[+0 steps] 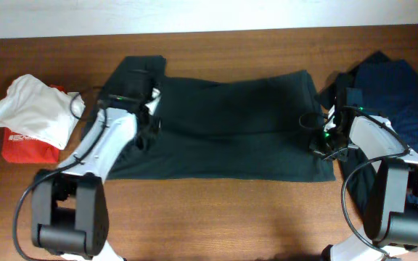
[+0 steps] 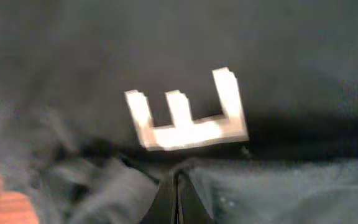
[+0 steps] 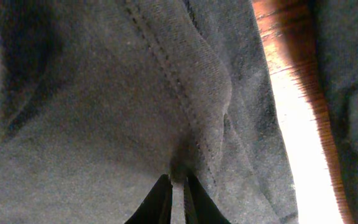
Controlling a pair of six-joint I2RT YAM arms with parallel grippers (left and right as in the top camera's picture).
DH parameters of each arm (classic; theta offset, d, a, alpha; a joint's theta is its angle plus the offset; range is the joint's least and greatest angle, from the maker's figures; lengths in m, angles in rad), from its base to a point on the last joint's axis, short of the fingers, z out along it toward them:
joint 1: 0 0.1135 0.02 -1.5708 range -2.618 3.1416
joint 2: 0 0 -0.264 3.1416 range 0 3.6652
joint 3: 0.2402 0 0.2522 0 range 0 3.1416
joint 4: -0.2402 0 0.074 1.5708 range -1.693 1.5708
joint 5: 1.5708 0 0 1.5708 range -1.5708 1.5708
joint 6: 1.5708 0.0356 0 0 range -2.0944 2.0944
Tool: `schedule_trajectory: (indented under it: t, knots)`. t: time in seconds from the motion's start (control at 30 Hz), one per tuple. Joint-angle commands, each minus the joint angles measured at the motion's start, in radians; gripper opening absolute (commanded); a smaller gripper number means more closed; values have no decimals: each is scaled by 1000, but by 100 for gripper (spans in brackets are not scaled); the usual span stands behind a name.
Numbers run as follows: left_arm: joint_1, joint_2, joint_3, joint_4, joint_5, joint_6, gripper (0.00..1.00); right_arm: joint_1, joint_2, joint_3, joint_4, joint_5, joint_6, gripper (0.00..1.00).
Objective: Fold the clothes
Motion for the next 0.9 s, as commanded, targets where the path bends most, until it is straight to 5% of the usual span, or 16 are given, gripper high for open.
schedule_trajectory:
  t: [0.0,0.13,0.2,0.23,0.47,0.57,0.67,0.77,0.87]
  knots:
    - [52,5,29,43,-6,-103,0,-3,6,-9,-1,13,-3,13]
    - [58,5,29,43,-5,-155,1,-3,6,-9,-2,13,-3,12]
    - [56,5,30,27,35,-153,21,-3,6,-9,-2,13,-3,12]
    - [56,5,29,6,64,-153,45,-3,6,-9,-2,13,-3,13]
    - [60,-13,41,-64,72,-153,47,-3,0,10,-12,13,-4,13]
    - [69,-26,119,-54,77,-123,66,-3,-19,98,-63,13,-4,14]
    - [85,-19,238,-38,130,-49,70,-2,-24,238,-126,7,-20,25]
    - [116,23,346,20,151,-27,70,-1,-24,342,-170,4,-60,62]
    - [150,99,427,68,218,-18,70,-1,-24,370,-172,5,-90,76]
